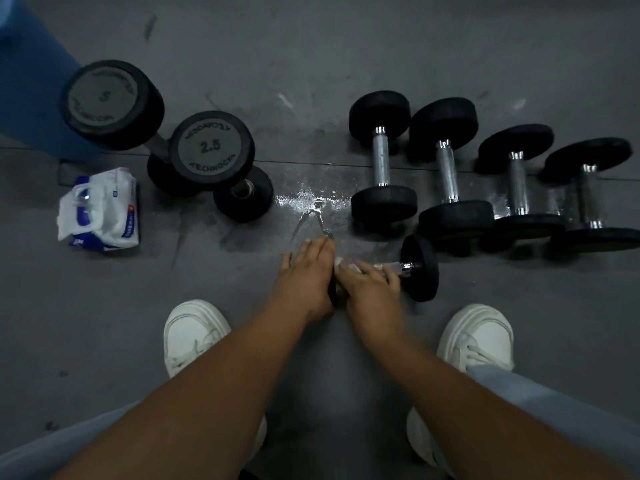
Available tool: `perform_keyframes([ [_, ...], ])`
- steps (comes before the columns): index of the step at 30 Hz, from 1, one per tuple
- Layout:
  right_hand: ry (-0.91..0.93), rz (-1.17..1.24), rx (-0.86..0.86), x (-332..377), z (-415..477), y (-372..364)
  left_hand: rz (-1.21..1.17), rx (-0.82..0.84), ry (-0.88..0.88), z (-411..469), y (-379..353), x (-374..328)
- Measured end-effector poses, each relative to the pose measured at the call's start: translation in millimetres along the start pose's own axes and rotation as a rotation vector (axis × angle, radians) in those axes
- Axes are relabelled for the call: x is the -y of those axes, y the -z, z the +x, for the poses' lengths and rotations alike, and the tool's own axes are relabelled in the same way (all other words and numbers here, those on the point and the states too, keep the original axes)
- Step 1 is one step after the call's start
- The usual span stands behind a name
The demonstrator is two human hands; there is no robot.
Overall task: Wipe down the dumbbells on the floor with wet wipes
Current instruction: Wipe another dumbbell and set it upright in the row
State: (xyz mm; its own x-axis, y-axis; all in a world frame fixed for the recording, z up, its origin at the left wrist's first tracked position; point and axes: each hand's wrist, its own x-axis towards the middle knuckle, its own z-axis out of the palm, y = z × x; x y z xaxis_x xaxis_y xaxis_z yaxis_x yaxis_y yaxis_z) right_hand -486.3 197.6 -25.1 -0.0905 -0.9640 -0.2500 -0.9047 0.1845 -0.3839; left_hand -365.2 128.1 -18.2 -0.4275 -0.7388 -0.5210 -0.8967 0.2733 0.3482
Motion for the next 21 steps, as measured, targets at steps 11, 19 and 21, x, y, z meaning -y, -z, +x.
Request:
perform_keyframes([
  [11, -1.332, 1.97, -0.052, 54.9, 19.2, -6.3, -0.02, -0.002, -0.007, 0.6, -0.2, 0.7],
  [19, -1.261, 1.997, -0.056, 49.4, 11.6, -10.9, -0.027, -0.022, -0.011, -0.8, -1.8, 0.3],
  [21, -1.21, 1.974, -0.078, 50.1, 3.8, -15.3, -0.029, -0.018, -0.009, 0.3, -1.1, 1.3],
])
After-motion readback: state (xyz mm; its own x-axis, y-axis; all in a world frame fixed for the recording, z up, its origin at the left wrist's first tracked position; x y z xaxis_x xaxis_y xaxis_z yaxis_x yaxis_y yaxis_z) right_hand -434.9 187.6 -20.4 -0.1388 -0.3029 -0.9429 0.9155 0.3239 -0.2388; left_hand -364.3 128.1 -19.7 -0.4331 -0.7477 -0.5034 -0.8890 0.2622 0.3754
